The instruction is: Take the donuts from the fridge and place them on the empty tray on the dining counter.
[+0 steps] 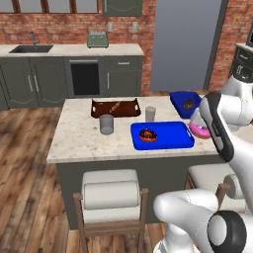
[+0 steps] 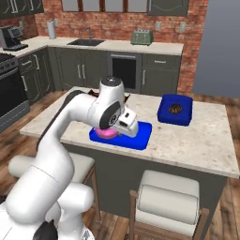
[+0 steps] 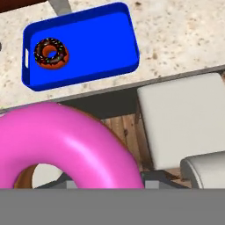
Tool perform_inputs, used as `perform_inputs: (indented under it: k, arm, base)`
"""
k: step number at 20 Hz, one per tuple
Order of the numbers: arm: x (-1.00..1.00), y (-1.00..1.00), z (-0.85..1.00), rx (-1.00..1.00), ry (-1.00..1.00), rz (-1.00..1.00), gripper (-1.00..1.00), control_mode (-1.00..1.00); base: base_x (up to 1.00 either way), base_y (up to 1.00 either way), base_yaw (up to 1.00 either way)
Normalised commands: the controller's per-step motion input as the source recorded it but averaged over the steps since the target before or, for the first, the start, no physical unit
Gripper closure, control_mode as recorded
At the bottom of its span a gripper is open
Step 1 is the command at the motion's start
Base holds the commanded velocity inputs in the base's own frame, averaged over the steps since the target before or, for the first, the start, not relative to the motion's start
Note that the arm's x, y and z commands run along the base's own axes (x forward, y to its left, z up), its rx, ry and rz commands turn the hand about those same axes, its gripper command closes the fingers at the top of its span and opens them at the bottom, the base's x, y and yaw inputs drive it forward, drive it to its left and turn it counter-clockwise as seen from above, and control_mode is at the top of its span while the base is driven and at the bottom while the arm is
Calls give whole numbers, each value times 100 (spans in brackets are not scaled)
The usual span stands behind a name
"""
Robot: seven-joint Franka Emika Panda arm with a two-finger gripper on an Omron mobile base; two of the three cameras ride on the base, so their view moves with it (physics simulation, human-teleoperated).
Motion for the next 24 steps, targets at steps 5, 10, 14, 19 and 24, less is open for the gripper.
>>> perform_inputs:
  k: [5,10,14,19,24]
  arm:
    - [100,0,-61,8,10,11,100,-100]
    - [100,-3,-38,5,2,6,100,-100]
    - [98,-11,-26,0,2,1,100,-100]
    - [86,-24,-32,0,15,0,100,-100]
    - [65,-24,-33,2,12,2,100,-100]
  base:
    - [0,0,0]
    - [0,0,0]
    - [0,0,0]
    - [0,0,0]
    - [0,0,0]
